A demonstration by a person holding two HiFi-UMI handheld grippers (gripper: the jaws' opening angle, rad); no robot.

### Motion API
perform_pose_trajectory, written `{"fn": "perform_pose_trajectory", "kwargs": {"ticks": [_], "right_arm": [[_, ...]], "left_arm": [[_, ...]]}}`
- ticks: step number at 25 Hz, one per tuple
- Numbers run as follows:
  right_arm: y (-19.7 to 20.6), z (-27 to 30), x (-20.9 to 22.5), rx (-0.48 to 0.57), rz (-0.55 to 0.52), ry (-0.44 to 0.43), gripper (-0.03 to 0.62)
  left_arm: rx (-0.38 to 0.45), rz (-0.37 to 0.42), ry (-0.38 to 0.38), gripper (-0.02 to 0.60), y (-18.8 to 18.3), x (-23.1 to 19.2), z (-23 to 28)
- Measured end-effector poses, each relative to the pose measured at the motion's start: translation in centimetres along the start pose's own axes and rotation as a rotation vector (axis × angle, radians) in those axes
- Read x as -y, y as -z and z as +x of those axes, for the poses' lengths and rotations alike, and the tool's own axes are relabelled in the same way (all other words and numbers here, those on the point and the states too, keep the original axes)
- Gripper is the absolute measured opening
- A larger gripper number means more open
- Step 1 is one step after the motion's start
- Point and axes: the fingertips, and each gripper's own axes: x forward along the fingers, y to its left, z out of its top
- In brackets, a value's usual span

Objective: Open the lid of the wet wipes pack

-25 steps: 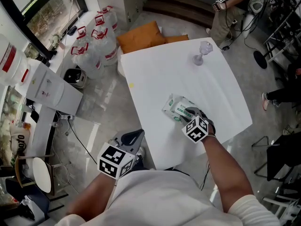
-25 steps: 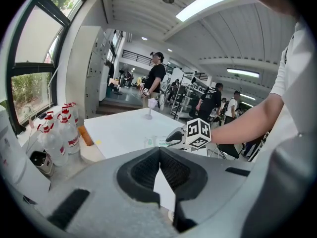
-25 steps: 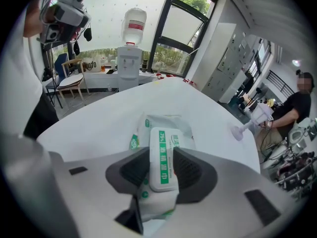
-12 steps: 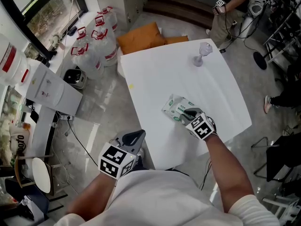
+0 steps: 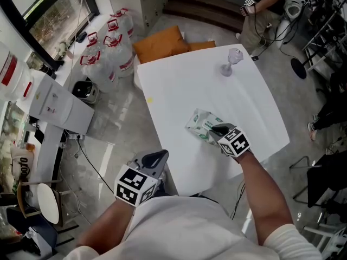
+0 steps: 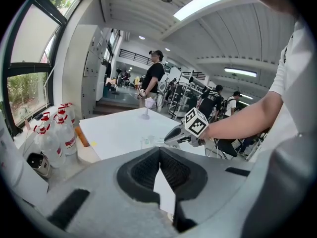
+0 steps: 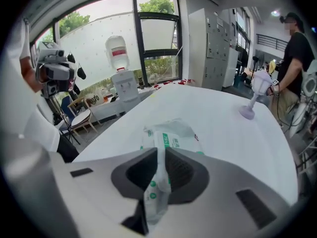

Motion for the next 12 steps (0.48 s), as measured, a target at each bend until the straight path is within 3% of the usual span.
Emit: {"fn": "perform_pose_trajectory", "kwargs": {"ticks": [12], "right_arm": [[-0.71,-0.66,0.29,0.008,0.076,-0.061,0.043]], "left_arm": [[0.003,-0.003,0.006,0.009,-0.05,0.19,-0.19]]}}
